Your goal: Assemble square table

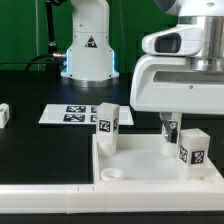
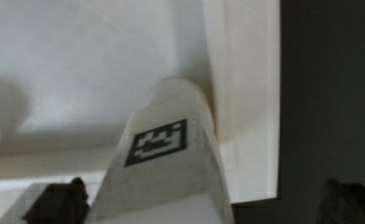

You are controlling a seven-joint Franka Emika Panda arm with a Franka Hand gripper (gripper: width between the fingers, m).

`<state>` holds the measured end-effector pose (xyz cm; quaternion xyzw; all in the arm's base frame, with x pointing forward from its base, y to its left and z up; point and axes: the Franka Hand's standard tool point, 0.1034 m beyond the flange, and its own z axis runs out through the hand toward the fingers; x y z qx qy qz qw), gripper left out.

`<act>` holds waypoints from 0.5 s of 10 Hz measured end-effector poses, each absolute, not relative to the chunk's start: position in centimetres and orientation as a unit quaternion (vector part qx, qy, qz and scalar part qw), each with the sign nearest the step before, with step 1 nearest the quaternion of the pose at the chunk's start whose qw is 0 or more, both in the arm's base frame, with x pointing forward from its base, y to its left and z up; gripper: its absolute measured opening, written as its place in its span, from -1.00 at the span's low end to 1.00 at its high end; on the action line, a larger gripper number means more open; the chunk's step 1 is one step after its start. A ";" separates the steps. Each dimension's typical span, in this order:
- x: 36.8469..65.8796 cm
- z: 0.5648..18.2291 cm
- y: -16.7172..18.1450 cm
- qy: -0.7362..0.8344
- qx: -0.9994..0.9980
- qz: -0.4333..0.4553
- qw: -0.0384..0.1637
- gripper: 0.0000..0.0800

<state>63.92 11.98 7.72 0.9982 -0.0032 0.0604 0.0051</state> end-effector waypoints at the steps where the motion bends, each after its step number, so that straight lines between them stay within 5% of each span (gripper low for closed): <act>1: 63.9 7.8 11.9 0.011 0.998 0.061 0.006 0.62; 2: 64.0 7.8 11.6 0.008 0.998 0.061 0.007 0.62; 5: 64.0 7.8 11.6 0.007 0.998 0.060 0.007 -0.29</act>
Offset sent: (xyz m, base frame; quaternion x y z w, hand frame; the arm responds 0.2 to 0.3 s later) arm 0.0000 0.0000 0.0000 0.0000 0.0000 0.0000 1.0000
